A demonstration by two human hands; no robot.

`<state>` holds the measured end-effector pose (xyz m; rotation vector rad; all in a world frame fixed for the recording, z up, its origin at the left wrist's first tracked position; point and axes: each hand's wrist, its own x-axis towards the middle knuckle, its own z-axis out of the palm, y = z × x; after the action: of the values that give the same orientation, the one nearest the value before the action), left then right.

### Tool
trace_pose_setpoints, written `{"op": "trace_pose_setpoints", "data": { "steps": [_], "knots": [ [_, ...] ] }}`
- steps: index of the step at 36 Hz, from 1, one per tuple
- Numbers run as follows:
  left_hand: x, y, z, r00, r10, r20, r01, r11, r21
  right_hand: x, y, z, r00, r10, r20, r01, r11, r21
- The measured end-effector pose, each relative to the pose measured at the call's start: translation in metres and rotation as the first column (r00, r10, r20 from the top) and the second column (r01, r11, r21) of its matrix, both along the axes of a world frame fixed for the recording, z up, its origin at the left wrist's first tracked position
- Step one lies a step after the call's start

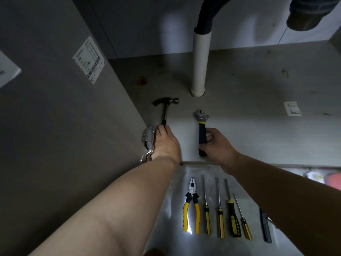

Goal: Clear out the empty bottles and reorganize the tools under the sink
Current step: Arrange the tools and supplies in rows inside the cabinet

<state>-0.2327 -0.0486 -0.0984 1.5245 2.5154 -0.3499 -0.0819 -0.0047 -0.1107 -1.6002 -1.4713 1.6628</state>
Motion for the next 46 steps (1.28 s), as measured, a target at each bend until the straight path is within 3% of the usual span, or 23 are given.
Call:
{"op": "trace_pose_setpoints", "data": {
  "steps": [11, 16, 19, 24, 30, 34, 41, 46],
  "knots": [
    [0.001, -0.005, -0.002, 0.992, 0.045, 0.122, -0.064, 0.986, 0.156, -0.034, 0.015, 0.005, 0.95, 0.207, 0.233, -0.247, 0.956, 0.159],
    [0.001, -0.023, -0.004, 0.961, -0.165, 0.221, 0.075, 0.927, 0.366, -0.047, 0.011, 0.004, 0.911, 0.262, 0.319, -0.334, 0.922, 0.197],
    [0.0, -0.03, -0.004, 0.907, -0.242, 0.345, 0.076, 0.9, 0.43, -0.044, 0.005, 0.0, 0.924, 0.23, 0.305, -0.313, 0.913, 0.26],
    [0.007, -0.024, -0.005, 0.914, -0.258, 0.314, 0.149, 0.931, 0.332, -0.029, 0.002, -0.007, 0.945, 0.143, 0.294, -0.23, 0.93, 0.287],
    [0.022, -0.012, 0.002, 0.949, -0.131, 0.286, 0.086, 0.983, 0.165, -0.014, 0.005, -0.013, 0.954, 0.128, 0.271, -0.214, 0.924, 0.318],
    [0.029, -0.013, 0.001, 0.971, -0.008, 0.237, -0.024, 0.991, 0.132, -0.005, 0.003, -0.015, 0.961, 0.124, 0.249, -0.208, 0.915, 0.346],
    [0.028, -0.015, -0.006, 0.976, 0.051, 0.212, -0.078, 0.99, 0.121, 0.004, -0.003, -0.016, 0.968, 0.16, 0.194, -0.22, 0.91, 0.352],
    [0.027, -0.016, -0.006, 0.977, 0.056, 0.204, -0.085, 0.988, 0.132, 0.009, -0.01, -0.013, 0.937, 0.205, 0.282, -0.31, 0.859, 0.407]
  ]
}}
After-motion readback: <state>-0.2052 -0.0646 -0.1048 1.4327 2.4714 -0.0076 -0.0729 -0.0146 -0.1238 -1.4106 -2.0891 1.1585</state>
